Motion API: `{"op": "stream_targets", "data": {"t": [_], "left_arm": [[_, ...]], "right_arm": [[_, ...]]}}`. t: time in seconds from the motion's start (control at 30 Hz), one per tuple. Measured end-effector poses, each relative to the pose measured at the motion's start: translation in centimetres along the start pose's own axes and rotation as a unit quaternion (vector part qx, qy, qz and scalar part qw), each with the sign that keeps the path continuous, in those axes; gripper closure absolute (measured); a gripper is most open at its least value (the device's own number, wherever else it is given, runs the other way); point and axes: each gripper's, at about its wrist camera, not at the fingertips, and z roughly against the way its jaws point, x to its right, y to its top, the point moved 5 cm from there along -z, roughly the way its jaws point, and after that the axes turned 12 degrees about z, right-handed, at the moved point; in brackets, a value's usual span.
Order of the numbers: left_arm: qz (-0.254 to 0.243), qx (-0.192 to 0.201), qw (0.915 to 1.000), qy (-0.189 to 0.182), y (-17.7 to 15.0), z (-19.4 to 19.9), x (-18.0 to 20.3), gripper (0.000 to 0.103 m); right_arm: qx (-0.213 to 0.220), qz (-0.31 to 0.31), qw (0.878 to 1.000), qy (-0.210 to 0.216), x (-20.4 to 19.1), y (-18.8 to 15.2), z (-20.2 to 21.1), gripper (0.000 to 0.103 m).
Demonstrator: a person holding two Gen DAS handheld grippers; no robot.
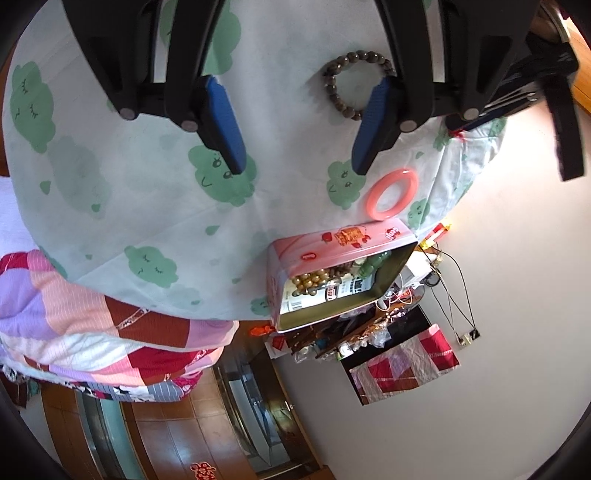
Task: Organize jewelry
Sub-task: 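Move both tools back to the table and grasp the red ribbon knot with the left tool, then grasp the dark wooden bead bracelet with the right tool while the left tool lifts the ribbon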
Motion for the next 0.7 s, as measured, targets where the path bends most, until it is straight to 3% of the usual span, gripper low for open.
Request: {"op": "stream_targets", "data": {"t": [0.17, 0.27, 0.47, 0.7], "left_arm": [[0.019, -0.008, 0.9994, -0.030, -0.1, 0.2, -0.6, 0.102], [0.051, 0.000, 0.9964, -0.067, 0.2, 1.0, -1.5, 0.102], [0.073, 0.085, 0.9863, -0.121, 0.5, 4.8, -2.2, 0.102], [0.074, 0.111, 0.9816, -0.136, 1.1, 5.7, -2.0, 0.102]], "right_arm": [[-0.009, -0.004, 1.000, 0.011, 0.0, -0.1, -0.4, 0.040], [-0.013, -0.004, 1.000, 0.014, -0.1, -0.2, -0.5, 0.040], [-0.015, -0.009, 1.000, 0.017, 0.0, -0.2, -0.6, 0.040], [-0.024, -0.001, 0.999, 0.029, -0.3, -0.4, -0.6, 0.040]]}}
